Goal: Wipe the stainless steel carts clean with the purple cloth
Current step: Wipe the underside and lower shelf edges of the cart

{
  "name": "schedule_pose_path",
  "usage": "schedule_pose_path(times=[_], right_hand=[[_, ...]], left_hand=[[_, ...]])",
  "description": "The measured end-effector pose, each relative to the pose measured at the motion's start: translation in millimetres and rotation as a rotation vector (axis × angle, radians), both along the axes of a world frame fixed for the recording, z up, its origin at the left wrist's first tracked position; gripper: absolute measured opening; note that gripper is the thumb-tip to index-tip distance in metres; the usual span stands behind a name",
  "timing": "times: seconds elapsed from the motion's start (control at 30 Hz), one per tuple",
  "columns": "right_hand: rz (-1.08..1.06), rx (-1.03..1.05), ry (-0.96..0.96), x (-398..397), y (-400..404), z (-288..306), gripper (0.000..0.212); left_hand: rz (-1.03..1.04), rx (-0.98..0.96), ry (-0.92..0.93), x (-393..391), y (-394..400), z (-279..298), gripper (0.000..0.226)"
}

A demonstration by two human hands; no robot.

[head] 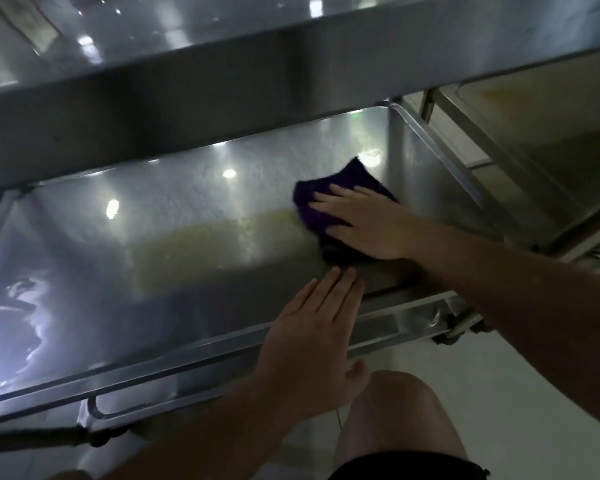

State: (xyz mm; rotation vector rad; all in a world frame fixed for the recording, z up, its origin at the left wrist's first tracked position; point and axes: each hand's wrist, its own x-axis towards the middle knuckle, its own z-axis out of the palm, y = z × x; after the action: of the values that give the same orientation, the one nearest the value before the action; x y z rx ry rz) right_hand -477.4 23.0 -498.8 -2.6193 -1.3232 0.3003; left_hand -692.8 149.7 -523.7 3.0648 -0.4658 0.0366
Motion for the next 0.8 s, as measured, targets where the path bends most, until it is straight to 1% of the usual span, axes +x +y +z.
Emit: schedule_pose_path(times=[0.03, 0.07, 0.13, 0.2, 0.23, 0.27, 0.3, 0.33, 0.37, 0.4, 0.47, 0.53, 0.6, 0.7, 0.77, 0.8], right_hand=[[-0.047, 0.025, -0.021, 3.3, -19.2, -0.2, 0.064], [-0.141, 0.044, -0.049, 11.9, -39.0, -0.6, 0.06], [-0.4, 0.028, -0.056, 31.2, -67.8, 2.6, 0.054], [-0.598, -0.012, -0.055, 33.3, -63.7, 3.4, 0.056], [-0.647, -0.011, -0.062, 25.4, -48.4, 3.3, 0.057], [-0.659, -0.013, -0.058, 13.6, -27.7, 2.4, 0.059], [-0.636, -0.018, -0.042, -0.5, -3.9, 2.1, 0.061], [-0.583, -0.019, -0.027, -14.4, 19.3, 2.0, 0.063], [-0.515, -0.019, -0.019, -28.6, 40.1, 2.1, 0.063], [-0.446, -0.022, -0.014, -40.9, 55.8, 2.2, 0.063], [-0.346, -0.03, -0.002, -50.6, 65.3, 1.3, 0.061], [-0.327, -0.05, -0.016, -41.6, 50.0, 0.9, 0.059], [-0.435, -0.066, -0.054, -25.8, 20.3, -1.2, 0.057], [-0.66, -0.086, -0.061, -10.5, -17.7, -4.8, 0.057], [-0.763, -0.082, -0.046, -13.4, -14.7, -5.8, 0.058], [-0.806, -0.069, -0.035, -17.8, -4.0, -5.2, 0.059]], left_hand=[[-0.003, -0.008, 0.021, 0.1, -0.2, -0.4, 0.103], [-0.007, -0.018, 0.042, 0.5, -1.1, -0.8, 0.103], [0.0, -0.034, 0.04, -0.4, -2.9, -0.9, 0.103], [0.007, -0.084, 0.007, -3.5, -2.3, -0.4, 0.103], [0.003, -0.15, -0.011, -5.0, -0.4, 1.7, 0.102], [-0.001, -0.25, -0.021, -6.4, 2.2, 5.1, 0.099], [0.005, -0.39, -0.013, -7.2, 5.4, 10.1, 0.095], [0.024, -0.544, 0.008, -7.7, 9.9, 16.7, 0.088], [0.056, -0.655, 0.012, -10.0, 16.5, 24.0, 0.078], [0.094, -0.681, -0.017, -14.4, 26.6, 30.8, 0.069], [0.167, -0.533, -0.107, -26.6, 56.6, 39.5, 0.058], [0.237, -0.369, -0.141, -46.0, 101.6, 44.3, 0.055], [0.358, -0.267, -0.132, -68.5, 160.5, 45.1, 0.053], [0.675, -0.203, -0.152, -108.5, 255.0, 42.6, 0.046], [0.893, -0.178, -0.15, -131.3, 299.1, 37.1, 0.04], [0.967, -0.183, -0.125, -137.4, 310.7, 33.5, 0.041]])
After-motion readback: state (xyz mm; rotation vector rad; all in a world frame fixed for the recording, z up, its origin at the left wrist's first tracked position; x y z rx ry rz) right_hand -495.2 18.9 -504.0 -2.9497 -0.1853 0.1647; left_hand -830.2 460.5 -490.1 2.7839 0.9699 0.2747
